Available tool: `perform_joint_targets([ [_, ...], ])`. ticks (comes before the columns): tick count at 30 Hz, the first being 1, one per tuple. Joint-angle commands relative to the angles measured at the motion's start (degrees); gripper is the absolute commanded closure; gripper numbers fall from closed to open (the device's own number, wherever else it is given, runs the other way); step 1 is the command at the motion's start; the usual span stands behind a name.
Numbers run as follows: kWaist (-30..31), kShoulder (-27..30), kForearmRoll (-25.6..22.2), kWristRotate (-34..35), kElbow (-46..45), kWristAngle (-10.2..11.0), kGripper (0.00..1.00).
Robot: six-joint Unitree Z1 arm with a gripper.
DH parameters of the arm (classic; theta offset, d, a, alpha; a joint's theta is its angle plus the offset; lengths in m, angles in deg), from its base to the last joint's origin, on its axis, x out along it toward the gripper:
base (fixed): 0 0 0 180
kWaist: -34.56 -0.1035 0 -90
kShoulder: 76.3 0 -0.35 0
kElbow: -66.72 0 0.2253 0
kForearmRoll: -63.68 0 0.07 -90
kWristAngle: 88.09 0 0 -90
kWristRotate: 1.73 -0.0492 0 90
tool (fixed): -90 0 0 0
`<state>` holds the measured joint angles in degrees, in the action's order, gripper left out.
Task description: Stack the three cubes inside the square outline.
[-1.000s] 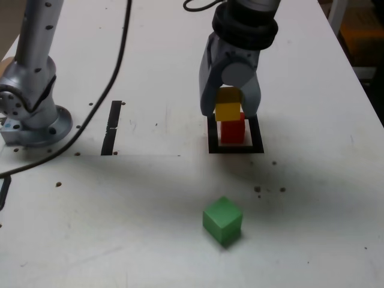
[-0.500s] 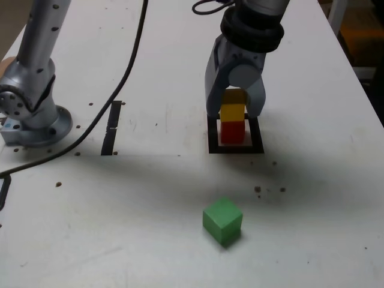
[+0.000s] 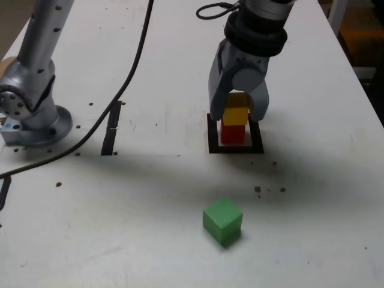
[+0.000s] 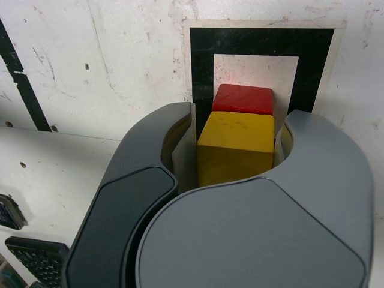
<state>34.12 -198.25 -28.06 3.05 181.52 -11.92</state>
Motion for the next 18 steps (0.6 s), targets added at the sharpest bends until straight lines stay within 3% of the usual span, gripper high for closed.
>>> perform_joint_targets([
  [1,-0.1,-0.3,0.1,-0.2,0.1,0.0,0.7],
  [7,-0.1,-0.3,0.1,-0.5,-0.1,0.0,0.64],
  [18,-0.1,-0.3,0.0,-0.6,-0.2,0.0,0.63],
])
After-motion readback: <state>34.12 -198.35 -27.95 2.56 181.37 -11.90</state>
